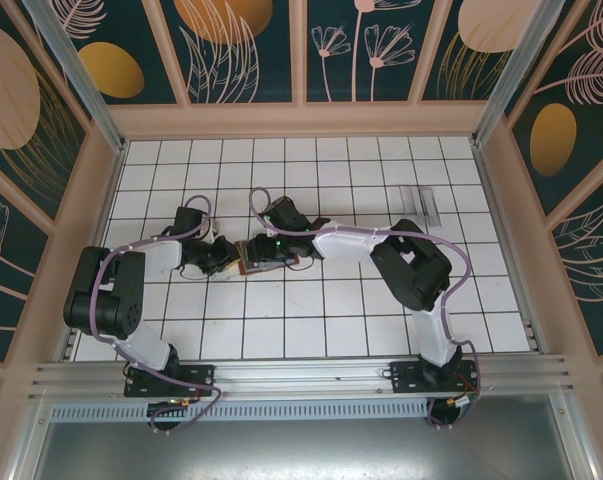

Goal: Put the credit cards into the card holder

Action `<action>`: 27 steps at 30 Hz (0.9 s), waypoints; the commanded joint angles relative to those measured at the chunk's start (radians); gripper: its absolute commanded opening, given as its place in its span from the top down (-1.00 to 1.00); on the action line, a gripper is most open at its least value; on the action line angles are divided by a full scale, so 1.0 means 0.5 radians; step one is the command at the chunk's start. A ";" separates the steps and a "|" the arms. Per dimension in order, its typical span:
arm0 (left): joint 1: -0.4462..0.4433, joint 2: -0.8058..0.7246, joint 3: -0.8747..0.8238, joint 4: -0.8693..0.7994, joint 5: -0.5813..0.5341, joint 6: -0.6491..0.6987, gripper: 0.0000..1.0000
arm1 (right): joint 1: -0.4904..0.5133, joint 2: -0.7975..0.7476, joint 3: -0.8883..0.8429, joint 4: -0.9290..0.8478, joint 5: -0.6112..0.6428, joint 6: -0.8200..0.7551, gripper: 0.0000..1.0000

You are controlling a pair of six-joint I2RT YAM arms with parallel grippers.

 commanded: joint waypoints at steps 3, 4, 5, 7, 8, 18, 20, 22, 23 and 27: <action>-0.012 0.043 0.070 -0.063 0.032 0.049 0.65 | -0.013 -0.195 -0.199 0.493 -0.151 -0.006 0.24; -0.014 0.036 0.062 -0.059 0.026 0.048 0.65 | -0.018 -0.308 -0.318 0.632 -0.109 0.000 0.18; -0.014 0.030 0.054 -0.050 0.018 0.042 0.65 | -0.030 -0.376 -0.375 0.669 -0.061 -0.012 0.14; -0.013 0.035 0.043 -0.032 0.015 0.032 0.65 | -0.072 -0.494 -0.412 0.570 0.086 -0.081 0.09; -0.014 0.043 0.048 -0.030 0.024 0.029 0.65 | -0.094 -0.519 -0.415 0.507 0.149 -0.112 0.08; -0.013 0.048 0.072 -0.062 0.000 0.054 0.65 | -0.271 -0.508 -0.580 0.184 0.222 -0.043 0.03; -0.012 0.057 0.063 -0.046 0.010 0.050 0.65 | -0.268 -0.470 -0.588 0.203 0.180 -0.009 -0.03; -0.013 0.083 0.078 -0.070 0.029 0.065 0.65 | -0.265 -0.439 -0.604 0.256 0.121 0.025 -0.07; -0.012 0.084 0.076 -0.071 0.027 0.064 0.65 | -0.260 -0.437 -0.618 0.294 0.099 0.041 -0.07; -0.014 0.084 0.084 -0.077 0.034 0.069 0.65 | -0.237 -0.375 -0.589 0.312 0.054 0.061 -0.07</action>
